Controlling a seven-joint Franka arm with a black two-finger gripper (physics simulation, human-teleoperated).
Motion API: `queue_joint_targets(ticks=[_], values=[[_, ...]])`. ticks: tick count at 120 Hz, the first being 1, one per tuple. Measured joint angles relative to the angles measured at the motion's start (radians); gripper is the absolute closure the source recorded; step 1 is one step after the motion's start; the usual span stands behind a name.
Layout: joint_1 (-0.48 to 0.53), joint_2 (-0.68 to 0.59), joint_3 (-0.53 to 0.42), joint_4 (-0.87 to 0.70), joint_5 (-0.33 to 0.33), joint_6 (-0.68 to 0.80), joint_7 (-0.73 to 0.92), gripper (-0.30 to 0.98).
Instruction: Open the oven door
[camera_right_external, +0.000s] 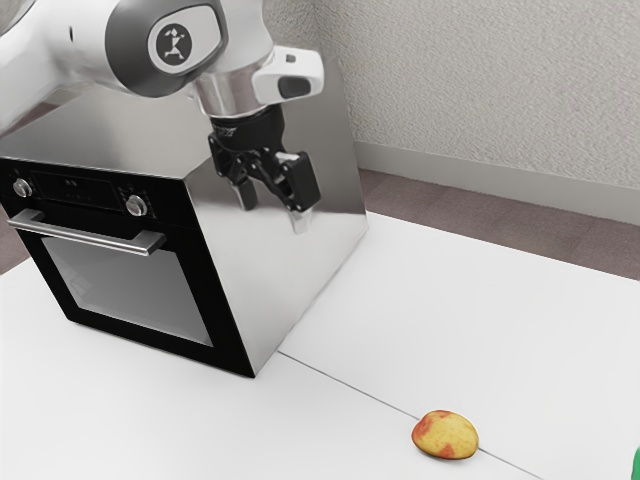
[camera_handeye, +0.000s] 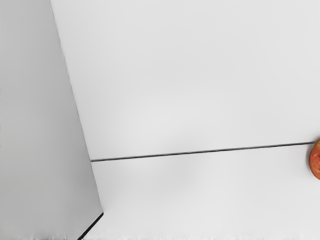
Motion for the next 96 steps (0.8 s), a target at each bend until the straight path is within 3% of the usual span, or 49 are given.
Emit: queue_joint_targets(ticks=[25,40,54,61,67,79,96], values=[[0.006,-0.022,0.002,0.059,-0.010,-0.021,0.013,0.00],[-0.020,-0.356,0.084,0.163,-0.049,0.007,0.149,0.00],[-0.002,-0.468,0.268,0.150,0.065,0.035,0.374,0.00],[-0.002,-0.527,0.427,0.006,0.004,0.081,0.498,0.00],[0.000,-0.605,0.491,-0.195,-0.029,0.158,0.601,0.00],[0.003,-0.681,0.524,-0.472,-0.028,0.309,0.787,0.00],[0.078,-0.697,0.507,-0.649,0.030,0.460,0.974,0.00]])
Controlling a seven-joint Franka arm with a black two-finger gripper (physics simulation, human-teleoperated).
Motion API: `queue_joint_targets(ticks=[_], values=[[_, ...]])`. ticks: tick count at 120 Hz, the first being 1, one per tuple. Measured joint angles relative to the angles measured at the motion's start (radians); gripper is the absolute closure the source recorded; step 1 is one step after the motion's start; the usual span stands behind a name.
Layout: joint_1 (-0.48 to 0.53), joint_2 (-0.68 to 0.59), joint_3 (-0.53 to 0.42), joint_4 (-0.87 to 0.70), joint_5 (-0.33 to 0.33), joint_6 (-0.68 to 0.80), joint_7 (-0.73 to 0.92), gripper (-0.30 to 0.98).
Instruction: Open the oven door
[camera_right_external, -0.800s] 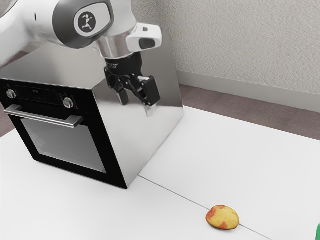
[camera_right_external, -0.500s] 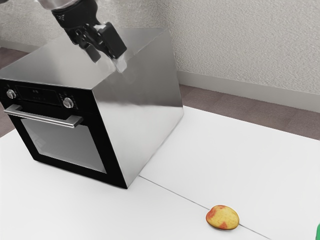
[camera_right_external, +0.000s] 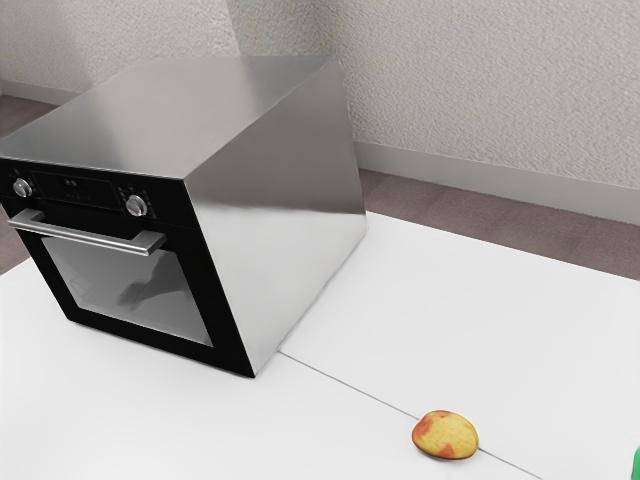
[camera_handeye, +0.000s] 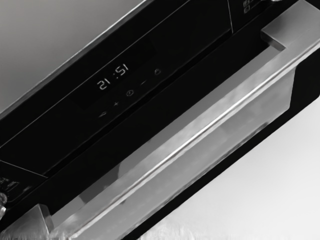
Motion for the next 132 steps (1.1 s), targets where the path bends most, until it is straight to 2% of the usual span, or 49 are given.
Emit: queue_joint_targets(ticks=[19,49,74,94,111,132], values=[[0.036,-0.062,-0.022,-0.113,0.073,0.095,0.122,0.00],[0.034,-0.051,-0.038,-0.207,0.163,0.206,0.237,0.00],[-0.037,-0.037,-0.038,-0.228,0.180,0.266,0.329,0.00],[-0.058,0.026,-0.038,-0.224,0.181,0.287,0.387,0.00],[-0.057,-0.047,-0.038,-0.290,0.181,0.296,0.424,0.00],[-0.057,-0.049,-0.010,-0.320,0.184,0.321,0.459,0.00]])
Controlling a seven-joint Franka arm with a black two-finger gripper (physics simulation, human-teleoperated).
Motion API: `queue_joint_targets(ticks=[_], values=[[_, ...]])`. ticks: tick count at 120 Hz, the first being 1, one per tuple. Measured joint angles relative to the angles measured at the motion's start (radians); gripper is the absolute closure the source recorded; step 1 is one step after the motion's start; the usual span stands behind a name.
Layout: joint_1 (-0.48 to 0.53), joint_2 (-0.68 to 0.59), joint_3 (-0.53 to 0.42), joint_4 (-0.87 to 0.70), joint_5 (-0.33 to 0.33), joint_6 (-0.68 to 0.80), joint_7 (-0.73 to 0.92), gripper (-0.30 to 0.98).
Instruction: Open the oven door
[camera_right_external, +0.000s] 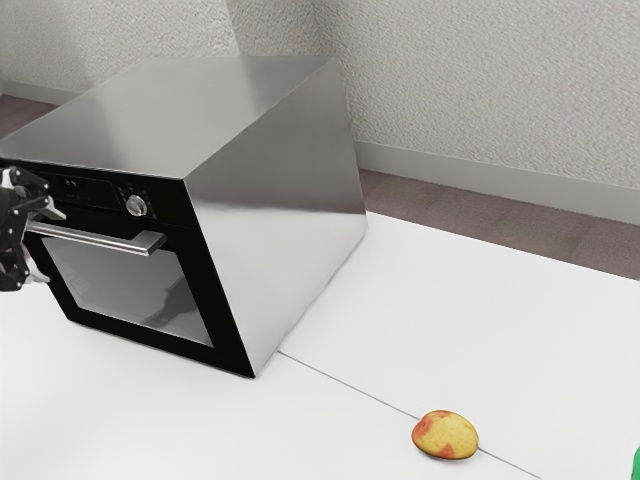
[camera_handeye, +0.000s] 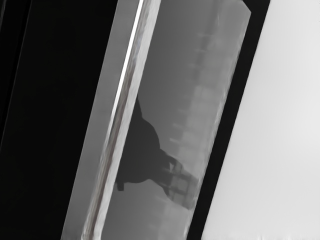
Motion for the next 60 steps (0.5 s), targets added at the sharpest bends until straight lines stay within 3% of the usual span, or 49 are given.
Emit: queue_joint_targets(ticks=[33,60], values=[[-0.003,0.042,0.007,-0.003,-0.001,0.033,0.049,0.00],[0.002,0.006,0.013,-0.040,-0.003,0.014,0.074,0.02]])
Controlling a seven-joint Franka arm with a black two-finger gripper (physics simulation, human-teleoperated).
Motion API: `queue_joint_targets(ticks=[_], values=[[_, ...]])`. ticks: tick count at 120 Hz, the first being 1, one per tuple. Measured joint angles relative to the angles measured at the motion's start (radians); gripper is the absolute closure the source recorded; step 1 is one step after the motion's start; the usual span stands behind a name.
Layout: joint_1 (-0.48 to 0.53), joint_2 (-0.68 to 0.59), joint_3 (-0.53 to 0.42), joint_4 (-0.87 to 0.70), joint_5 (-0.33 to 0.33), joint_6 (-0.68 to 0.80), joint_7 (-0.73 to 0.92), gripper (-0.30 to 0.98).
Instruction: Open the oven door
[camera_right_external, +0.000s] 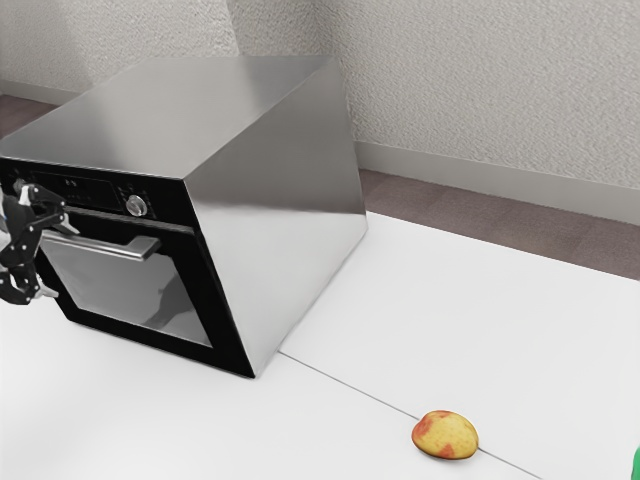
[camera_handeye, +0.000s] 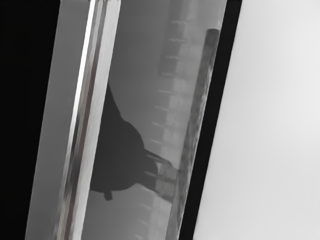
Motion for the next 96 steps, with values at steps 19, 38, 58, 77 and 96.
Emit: queue_joint_targets(ticks=[19,38,58,77,96], values=[[0.299,-0.615,0.013,-0.197,0.015,-0.233,0.029,0.06],[0.558,-0.190,-0.274,0.606,-0.364,-0.566,0.047,0.02],[0.556,0.457,-0.927,0.906,-0.388,-0.677,-0.262,0.01],[0.543,0.660,-1.048,0.903,-0.318,-0.698,-0.528,0.00],[0.533,0.675,-1.020,0.904,-0.301,-0.708,-0.733,0.00]])
